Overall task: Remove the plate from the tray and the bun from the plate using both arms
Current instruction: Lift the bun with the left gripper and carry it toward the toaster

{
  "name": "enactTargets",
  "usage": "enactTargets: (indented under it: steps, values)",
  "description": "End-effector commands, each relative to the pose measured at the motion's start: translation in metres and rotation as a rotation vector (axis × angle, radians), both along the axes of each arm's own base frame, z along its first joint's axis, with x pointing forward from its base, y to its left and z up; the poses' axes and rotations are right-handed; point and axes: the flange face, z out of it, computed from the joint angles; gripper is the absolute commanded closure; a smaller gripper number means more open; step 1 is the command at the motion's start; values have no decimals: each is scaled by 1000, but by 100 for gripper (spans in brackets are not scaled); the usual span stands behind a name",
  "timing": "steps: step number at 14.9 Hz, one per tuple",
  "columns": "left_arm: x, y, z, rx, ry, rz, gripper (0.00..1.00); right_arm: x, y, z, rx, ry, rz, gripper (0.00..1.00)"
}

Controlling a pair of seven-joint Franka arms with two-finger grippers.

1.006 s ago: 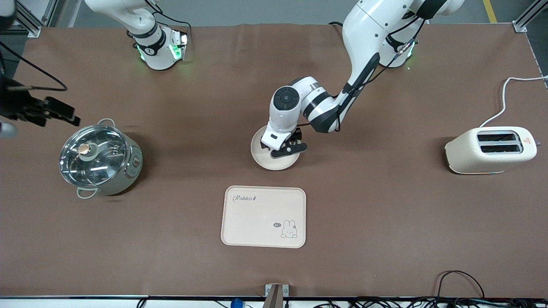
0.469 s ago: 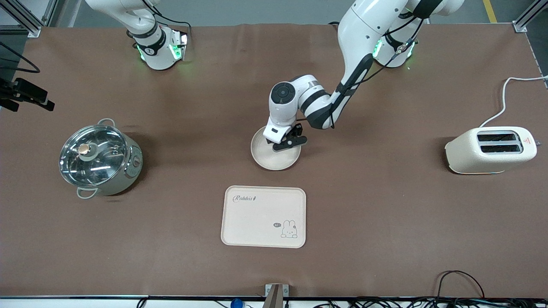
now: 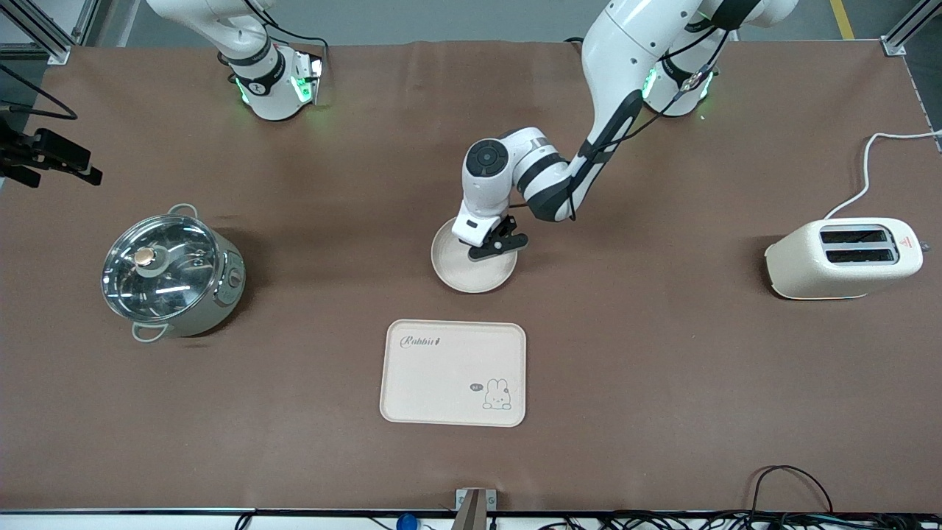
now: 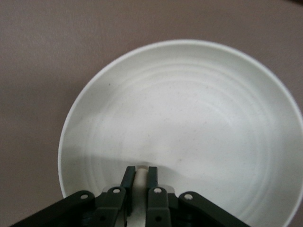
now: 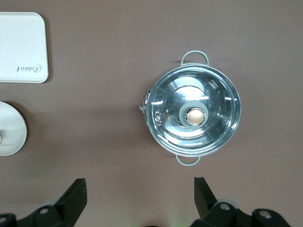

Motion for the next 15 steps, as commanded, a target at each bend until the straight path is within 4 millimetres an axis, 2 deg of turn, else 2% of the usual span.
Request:
enactTargets:
  steps: [1, 2, 3, 4, 5, 6, 8, 9, 12, 14, 15]
  values:
    - [35, 20, 44, 50, 1, 11, 100, -6, 10, 15, -36, -15, 9, 0]
    - [46, 28, 59, 61, 37, -18, 100, -4, 7, 13, -41, -10, 3, 0]
    - [66, 43, 76, 49, 62, -46, 100, -3, 6, 8, -39, -1, -6, 0]
    - [87, 67, 90, 36, 69, -85, 100, -2, 7, 10, -38, -9, -3, 0]
    - [112, 101, 101, 25, 64, -135, 100, -1, 6, 12, -42, -19, -4, 0]
    - [130, 130, 106, 22, 61, -179, 100, 0, 5, 12, -44, -25, -7, 0]
    - [158, 195, 101, 27, 76, -263, 99, 2, 2, 15, -39, -50, -16, 0]
    - [176, 235, 99, 25, 79, -282, 99, 3, 1, 14, -38, -51, -18, 0]
    - [209, 338, 83, 13, 67, -374, 97, 5, -3, 9, -46, -39, -25, 0]
    - [215, 384, 56, -4, 30, -424, 93, 6, -6, 8, -40, -41, -31, 0]
    - [217, 399, 42, -10, 6, -439, 82, 5, -11, 9, -39, -42, -40, 0]
